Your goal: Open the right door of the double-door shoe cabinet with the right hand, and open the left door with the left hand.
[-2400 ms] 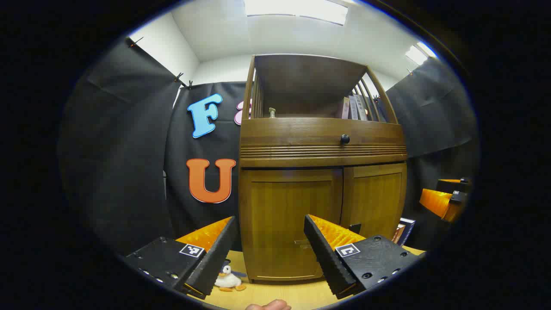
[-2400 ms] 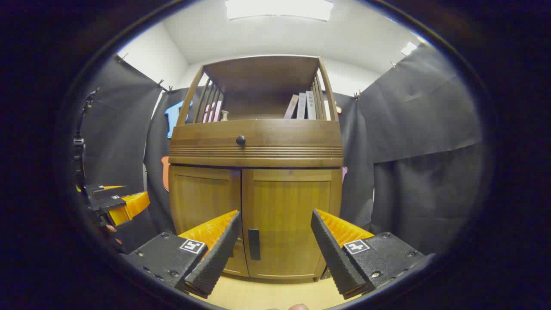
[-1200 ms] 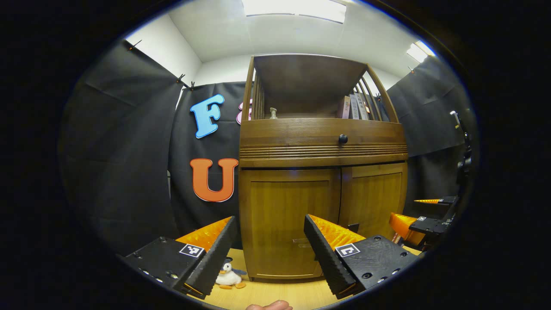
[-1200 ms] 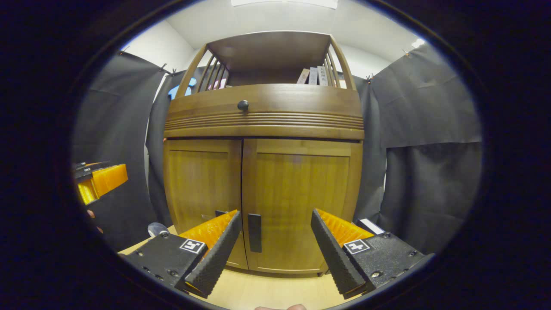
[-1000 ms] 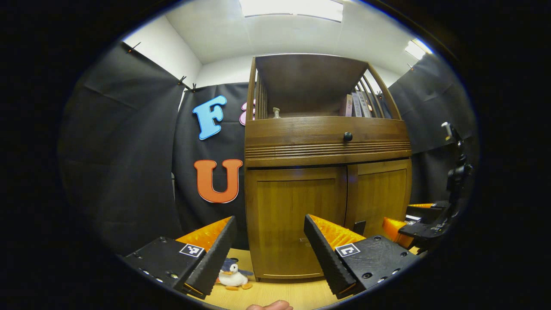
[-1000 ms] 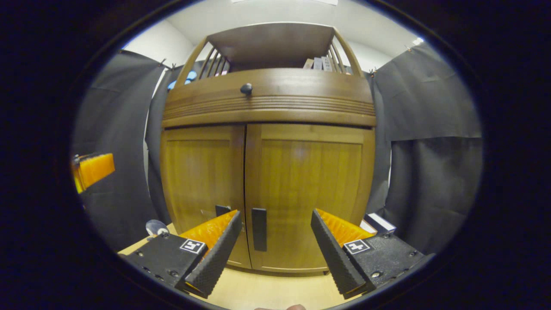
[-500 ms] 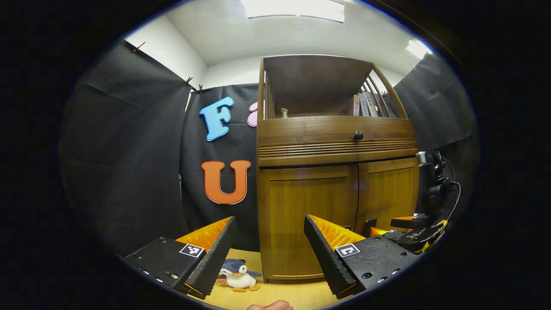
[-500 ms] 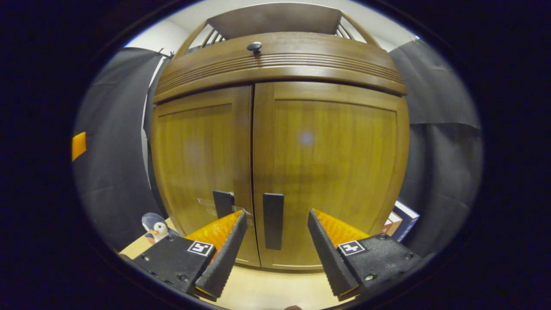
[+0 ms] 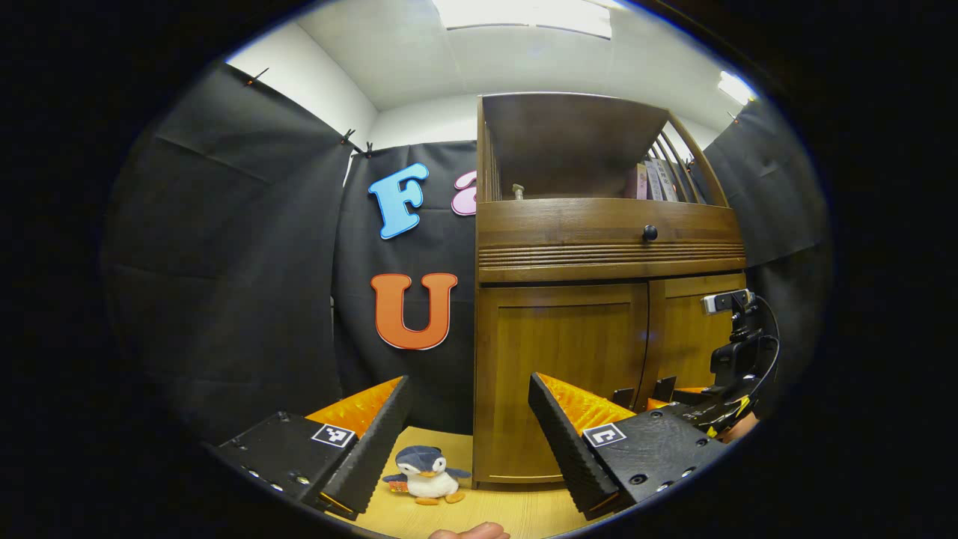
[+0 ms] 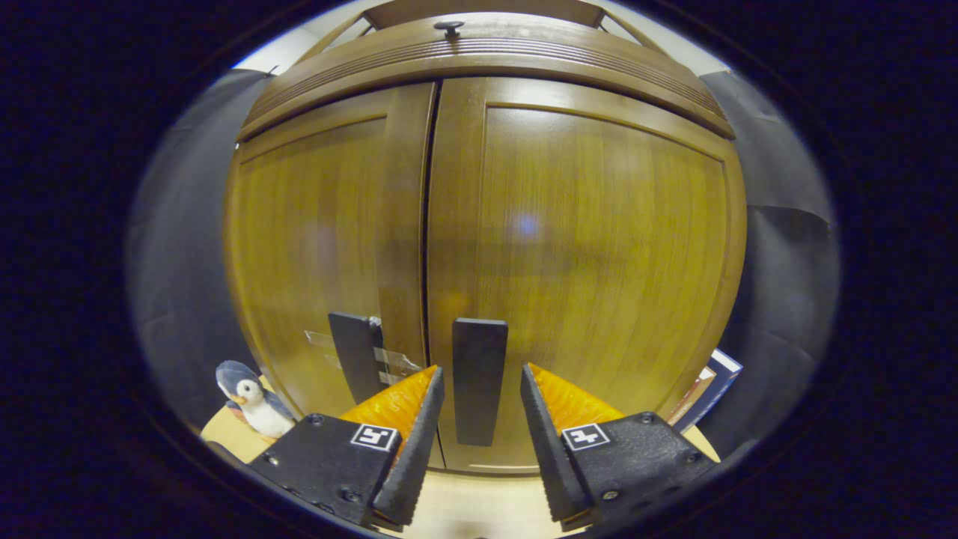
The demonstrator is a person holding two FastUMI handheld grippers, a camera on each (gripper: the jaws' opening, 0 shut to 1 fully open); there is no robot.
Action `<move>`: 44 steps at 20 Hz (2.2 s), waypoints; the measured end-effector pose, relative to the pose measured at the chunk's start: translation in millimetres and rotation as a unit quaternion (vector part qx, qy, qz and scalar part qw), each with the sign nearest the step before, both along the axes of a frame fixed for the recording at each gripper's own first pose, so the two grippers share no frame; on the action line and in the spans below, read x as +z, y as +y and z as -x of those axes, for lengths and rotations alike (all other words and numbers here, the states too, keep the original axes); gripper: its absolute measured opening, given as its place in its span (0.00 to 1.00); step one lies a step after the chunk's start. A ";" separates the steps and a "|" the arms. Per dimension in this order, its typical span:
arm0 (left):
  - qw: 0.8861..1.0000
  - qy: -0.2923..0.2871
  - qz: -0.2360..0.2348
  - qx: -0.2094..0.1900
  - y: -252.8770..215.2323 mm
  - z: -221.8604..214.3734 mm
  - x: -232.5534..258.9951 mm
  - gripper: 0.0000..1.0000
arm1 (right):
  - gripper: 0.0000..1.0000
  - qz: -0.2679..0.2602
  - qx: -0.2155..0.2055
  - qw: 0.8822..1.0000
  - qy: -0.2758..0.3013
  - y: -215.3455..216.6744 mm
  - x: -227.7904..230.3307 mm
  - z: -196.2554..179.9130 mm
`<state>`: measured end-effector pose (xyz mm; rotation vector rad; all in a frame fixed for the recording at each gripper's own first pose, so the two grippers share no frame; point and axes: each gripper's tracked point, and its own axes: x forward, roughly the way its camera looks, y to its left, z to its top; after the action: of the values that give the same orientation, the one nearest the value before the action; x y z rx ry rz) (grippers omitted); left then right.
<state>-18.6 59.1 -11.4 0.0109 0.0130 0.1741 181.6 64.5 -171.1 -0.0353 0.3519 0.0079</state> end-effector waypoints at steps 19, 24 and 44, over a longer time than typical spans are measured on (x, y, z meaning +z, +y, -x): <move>1.000 0.010 0.003 -0.003 -0.8 14.4 -5.8 0.95 | 0.30 -0.052 -0.017 0.998 0.017 0.0 -8.7 -2.5; 1.000 0.009 0.008 -0.004 -4.8 13.7 -7.6 0.95 | 0.30 -0.052 -0.009 0.999 0.010 -4.3 -6.5 21.4; 0.999 0.031 0.034 -0.023 -46.7 -0.7 -13.5 0.95 | 0.30 -0.077 0.015 0.997 -0.010 -48.2 2.6 121.4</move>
<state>-17.9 12.4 -24.9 -0.0520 0.0798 0.1275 60.2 16.3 -168.5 0.1110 0.3304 0.0649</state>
